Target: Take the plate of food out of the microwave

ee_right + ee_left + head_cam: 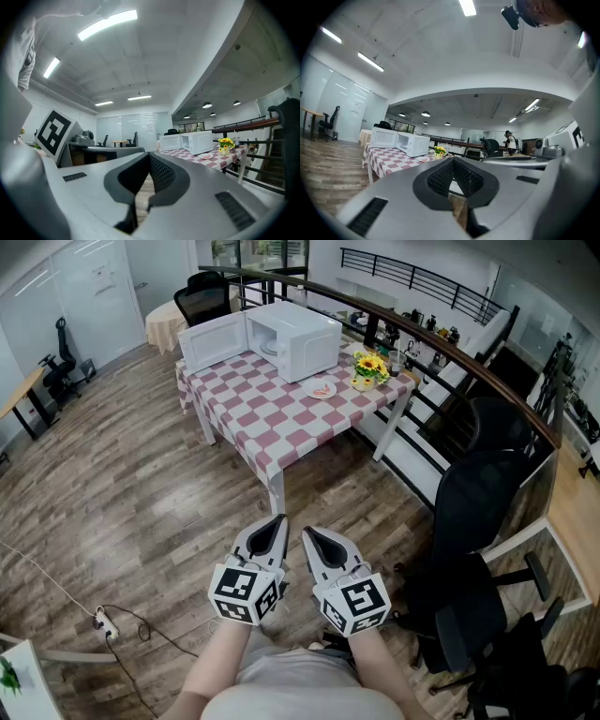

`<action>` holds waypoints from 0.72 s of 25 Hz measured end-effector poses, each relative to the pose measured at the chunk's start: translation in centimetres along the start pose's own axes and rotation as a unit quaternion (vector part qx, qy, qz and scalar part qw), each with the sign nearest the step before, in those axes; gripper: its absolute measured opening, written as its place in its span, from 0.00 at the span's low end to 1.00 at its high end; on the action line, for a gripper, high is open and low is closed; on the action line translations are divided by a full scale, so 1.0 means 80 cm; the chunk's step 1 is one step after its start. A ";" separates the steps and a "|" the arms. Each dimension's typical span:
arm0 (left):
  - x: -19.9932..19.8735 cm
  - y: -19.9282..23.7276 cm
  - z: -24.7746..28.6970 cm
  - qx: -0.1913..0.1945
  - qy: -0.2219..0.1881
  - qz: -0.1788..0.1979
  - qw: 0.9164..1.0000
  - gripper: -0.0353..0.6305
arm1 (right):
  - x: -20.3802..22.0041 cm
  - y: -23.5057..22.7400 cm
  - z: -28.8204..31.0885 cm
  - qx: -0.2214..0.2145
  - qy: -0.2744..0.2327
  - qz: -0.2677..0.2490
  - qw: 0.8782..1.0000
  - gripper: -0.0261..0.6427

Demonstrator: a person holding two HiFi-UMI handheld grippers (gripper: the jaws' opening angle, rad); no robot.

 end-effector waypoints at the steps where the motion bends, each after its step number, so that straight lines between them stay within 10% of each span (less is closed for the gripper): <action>1: -0.004 0.005 0.000 0.002 -0.001 0.004 1.000 0.06 | -0.004 0.000 0.005 0.004 0.000 0.002 1.000 0.07; 18: -0.050 0.097 0.017 0.027 -0.037 0.090 0.995 0.06 | -0.050 0.020 0.102 0.056 0.000 -0.026 0.998 0.07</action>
Point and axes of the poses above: the fingertips, and each gripper's own axes: z forward along the fingers, y to its left, x out of its underside, the point moved 6 cm from there along -z, backward along the fingers, and after that the axes turned 12 degrees about y, right-handed, at the moved point
